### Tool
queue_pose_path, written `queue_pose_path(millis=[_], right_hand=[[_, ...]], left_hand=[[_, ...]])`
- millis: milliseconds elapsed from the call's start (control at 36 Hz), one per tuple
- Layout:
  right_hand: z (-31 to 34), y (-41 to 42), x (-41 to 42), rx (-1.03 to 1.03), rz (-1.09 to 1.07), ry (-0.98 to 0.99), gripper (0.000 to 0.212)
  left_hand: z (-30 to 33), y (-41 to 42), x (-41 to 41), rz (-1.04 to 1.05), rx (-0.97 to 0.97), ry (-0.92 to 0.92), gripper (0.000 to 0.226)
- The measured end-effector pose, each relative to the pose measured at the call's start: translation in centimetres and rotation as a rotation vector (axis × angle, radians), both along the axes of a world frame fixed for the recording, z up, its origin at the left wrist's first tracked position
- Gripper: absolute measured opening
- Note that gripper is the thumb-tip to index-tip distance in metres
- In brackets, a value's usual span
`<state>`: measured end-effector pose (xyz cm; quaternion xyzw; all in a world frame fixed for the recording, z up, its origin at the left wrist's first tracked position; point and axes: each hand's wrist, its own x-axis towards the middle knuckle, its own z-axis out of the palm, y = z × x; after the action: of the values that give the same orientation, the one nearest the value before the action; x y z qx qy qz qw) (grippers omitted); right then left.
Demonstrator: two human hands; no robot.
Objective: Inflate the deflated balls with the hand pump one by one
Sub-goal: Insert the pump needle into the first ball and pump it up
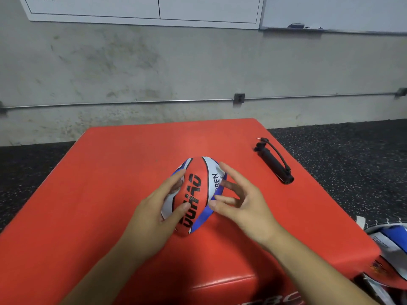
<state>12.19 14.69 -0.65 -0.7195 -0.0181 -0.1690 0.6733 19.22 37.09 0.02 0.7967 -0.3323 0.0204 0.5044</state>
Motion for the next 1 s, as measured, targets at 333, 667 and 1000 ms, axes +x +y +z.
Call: queue_pose_path(millis=[333, 667, 1000], right_hand=[[-0.4, -0.6, 0.2, -0.243, -0.149, -0.078, 0.085], [-0.7, -2.0, 0.4, -0.434, -0.335, -0.004, 0.071], [-0.7, -1.9, 0.1, -0.197, -0.138, 0.052, 0.061]], left_hand=[[1.0, -1.2, 1.1, 0.077, -0.307, 0.114, 0.034], [0.3, -1.8, 1.4, 0.107, -0.55, 0.404, 0.024], [1.0, -0.6, 1.5, 0.279, 0.1, -0.413, 0.039]])
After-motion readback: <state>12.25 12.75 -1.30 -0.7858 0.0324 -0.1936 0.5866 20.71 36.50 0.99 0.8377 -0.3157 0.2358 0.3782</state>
